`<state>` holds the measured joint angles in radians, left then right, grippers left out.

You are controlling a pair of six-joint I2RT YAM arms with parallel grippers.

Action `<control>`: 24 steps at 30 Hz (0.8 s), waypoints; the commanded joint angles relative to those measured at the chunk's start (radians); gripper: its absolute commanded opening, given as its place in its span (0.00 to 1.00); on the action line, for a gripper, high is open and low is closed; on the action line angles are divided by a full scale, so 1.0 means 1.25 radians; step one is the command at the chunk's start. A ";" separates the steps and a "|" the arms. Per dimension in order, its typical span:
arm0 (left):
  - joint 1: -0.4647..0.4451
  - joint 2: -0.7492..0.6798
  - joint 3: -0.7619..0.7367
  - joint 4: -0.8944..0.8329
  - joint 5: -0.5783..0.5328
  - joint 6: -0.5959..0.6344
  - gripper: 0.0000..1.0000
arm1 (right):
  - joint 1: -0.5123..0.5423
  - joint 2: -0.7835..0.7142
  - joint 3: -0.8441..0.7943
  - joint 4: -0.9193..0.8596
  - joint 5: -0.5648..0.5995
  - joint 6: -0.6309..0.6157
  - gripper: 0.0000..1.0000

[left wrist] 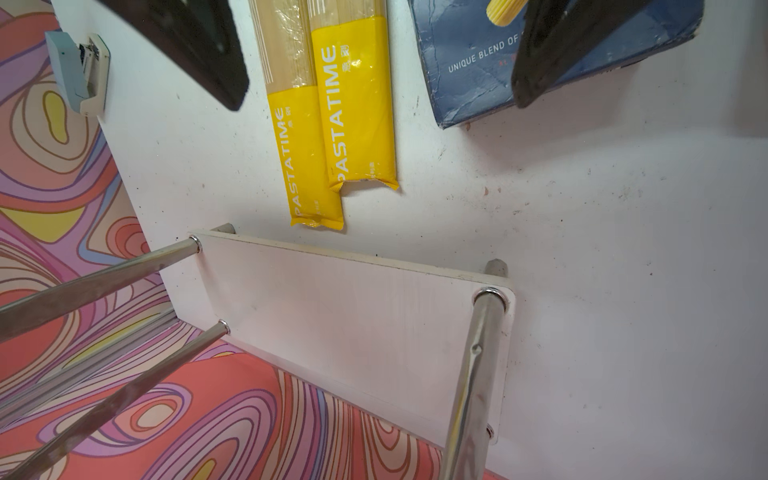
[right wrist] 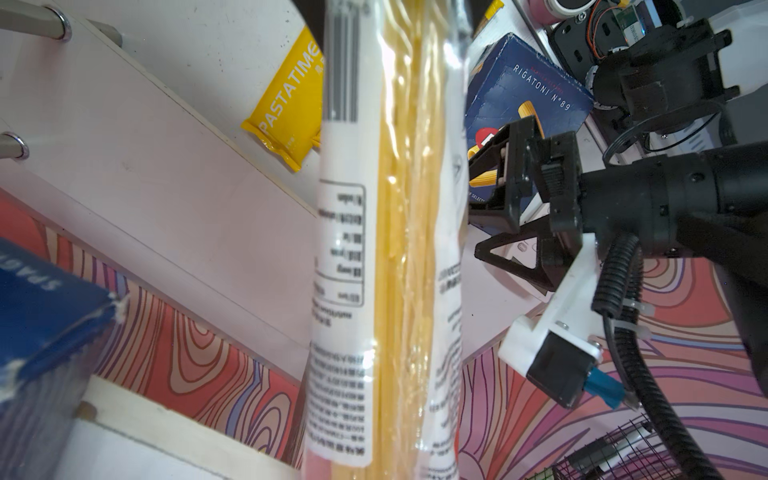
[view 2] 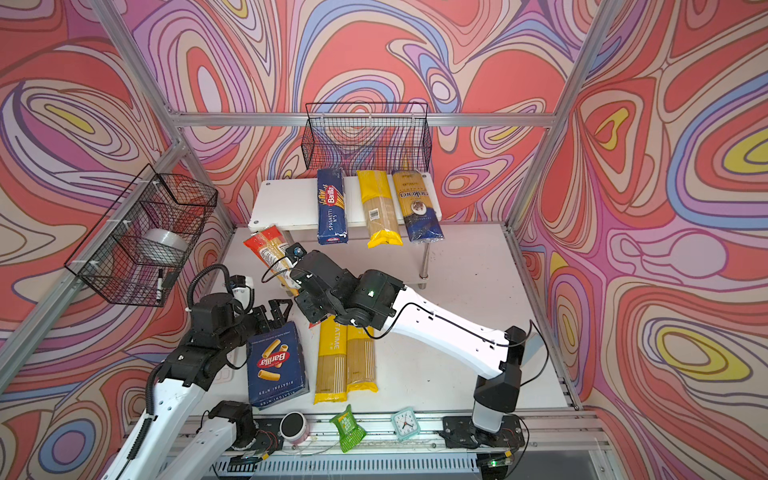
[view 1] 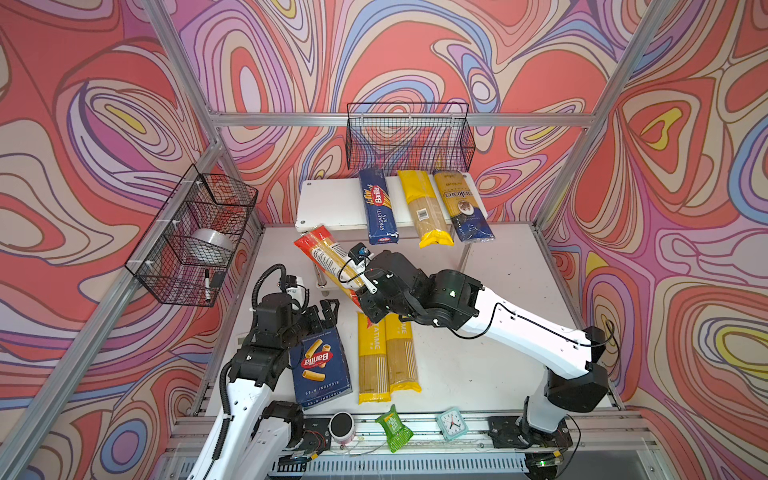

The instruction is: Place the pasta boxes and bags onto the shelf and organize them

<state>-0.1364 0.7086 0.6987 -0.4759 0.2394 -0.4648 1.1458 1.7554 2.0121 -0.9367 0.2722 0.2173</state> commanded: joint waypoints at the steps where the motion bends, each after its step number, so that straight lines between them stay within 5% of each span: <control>1: 0.003 0.007 0.055 -0.027 0.019 0.018 1.00 | -0.010 0.006 0.095 0.055 0.037 0.000 0.00; 24: 0.003 0.134 0.207 -0.093 0.085 0.140 1.00 | -0.087 0.197 0.400 -0.020 0.031 0.041 0.00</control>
<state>-0.1364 0.8532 0.9474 -0.5816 0.3019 -0.3309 1.0382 2.0037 2.4428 -1.0882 0.2691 0.2531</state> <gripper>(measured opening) 0.999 0.261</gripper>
